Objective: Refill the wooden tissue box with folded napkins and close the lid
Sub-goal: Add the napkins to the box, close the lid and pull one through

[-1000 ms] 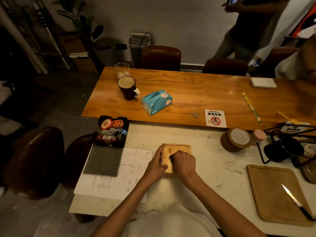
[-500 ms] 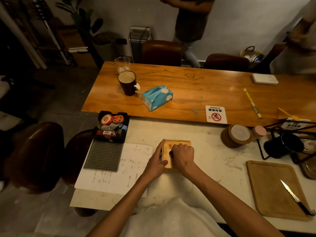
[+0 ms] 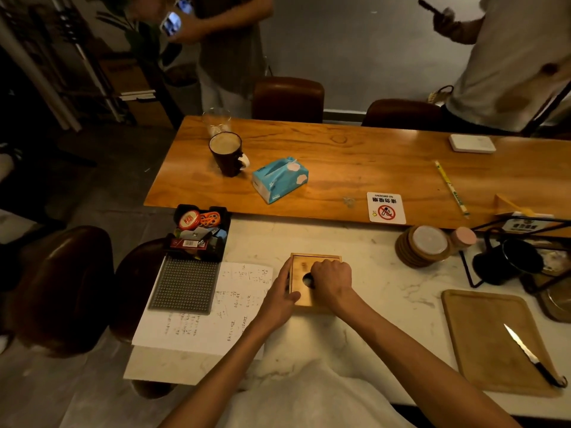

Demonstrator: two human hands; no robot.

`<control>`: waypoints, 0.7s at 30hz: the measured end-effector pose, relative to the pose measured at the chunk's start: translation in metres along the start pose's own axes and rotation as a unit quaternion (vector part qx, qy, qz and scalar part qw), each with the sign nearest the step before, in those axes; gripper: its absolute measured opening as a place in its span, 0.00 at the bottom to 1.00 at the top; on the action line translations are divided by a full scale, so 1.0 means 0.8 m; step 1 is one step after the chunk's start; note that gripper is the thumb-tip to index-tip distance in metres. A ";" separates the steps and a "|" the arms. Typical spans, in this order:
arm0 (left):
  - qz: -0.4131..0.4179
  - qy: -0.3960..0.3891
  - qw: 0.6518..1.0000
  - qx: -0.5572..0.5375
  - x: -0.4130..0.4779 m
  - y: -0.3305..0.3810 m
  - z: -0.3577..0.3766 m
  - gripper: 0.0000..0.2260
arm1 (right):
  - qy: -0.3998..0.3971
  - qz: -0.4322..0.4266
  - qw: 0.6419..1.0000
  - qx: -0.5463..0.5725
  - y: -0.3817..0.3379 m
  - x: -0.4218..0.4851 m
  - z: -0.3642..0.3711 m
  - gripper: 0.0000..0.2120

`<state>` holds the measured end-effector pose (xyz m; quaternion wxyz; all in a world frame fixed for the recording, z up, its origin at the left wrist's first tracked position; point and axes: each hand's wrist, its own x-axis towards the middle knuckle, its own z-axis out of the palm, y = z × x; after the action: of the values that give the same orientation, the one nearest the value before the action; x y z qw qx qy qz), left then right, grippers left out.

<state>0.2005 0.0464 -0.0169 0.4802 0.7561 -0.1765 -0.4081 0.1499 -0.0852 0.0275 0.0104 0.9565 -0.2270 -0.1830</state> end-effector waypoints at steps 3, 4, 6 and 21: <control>0.011 -0.005 1.000 -0.014 -0.001 0.000 0.000 0.37 | 0.007 -0.011 1.000 -0.011 -0.008 0.004 -0.003 0.13; 0.012 -0.004 1.000 -0.016 -0.001 0.000 0.000 0.37 | 0.011 -0.016 1.000 -0.015 -0.009 0.004 -0.003 0.12; 0.013 -0.002 1.000 -0.018 -0.001 0.000 0.000 0.37 | 0.019 -0.023 0.999 -0.015 -0.010 0.005 -0.002 0.12; 0.067 -0.049 0.986 0.147 0.011 0.034 -0.016 0.21 | 0.109 -0.070 0.983 0.128 0.054 -0.055 0.026 0.14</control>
<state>0.2195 0.0353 0.0055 0.3814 0.7840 -0.3080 -0.3807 0.0878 -0.1032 0.0278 -0.1006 0.9777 -0.1782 -0.0471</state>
